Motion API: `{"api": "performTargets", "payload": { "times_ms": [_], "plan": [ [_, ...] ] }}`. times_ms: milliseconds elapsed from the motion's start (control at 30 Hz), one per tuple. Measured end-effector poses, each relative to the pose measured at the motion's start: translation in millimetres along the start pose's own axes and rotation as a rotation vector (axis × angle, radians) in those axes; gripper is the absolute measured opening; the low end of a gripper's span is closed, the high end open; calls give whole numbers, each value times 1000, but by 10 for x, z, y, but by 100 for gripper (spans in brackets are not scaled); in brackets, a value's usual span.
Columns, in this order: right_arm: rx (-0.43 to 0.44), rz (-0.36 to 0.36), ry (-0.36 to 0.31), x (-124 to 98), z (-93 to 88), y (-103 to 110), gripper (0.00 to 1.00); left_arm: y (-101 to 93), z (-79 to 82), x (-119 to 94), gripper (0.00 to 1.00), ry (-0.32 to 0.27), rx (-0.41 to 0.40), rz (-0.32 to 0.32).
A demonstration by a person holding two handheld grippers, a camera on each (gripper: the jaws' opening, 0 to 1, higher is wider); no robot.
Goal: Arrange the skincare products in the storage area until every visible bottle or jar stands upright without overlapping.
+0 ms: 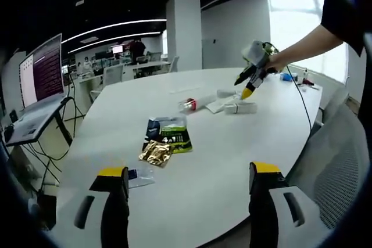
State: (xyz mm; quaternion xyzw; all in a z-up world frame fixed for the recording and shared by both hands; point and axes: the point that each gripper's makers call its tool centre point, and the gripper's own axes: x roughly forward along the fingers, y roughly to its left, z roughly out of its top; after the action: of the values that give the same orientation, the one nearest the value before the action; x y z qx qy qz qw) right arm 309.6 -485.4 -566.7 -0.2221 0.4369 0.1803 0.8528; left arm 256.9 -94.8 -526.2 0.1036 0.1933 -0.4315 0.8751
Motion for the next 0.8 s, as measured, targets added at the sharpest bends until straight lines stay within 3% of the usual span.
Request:
{"api": "performTargets", "payload": {
  "times_ms": [200,433,667,733,800],
  "plan": [
    [-55,20,37,117,-19,-98,64,-17,-21,4,78,14,1,-1],
    [-131,86,74,277,-15,-66,56,-35,-58,4,78,34,3,-5],
    [-204,181,101,388,-14,84,39,-71,-43,11,77,46,0,-2],
    [-239,204,119,459,-49,109,29,-75,-40,11,77,50,-1,0],
    [-266,199,121,500,-29,94,28,-75,-44,13,77,53,-2,0]
  ]
}}
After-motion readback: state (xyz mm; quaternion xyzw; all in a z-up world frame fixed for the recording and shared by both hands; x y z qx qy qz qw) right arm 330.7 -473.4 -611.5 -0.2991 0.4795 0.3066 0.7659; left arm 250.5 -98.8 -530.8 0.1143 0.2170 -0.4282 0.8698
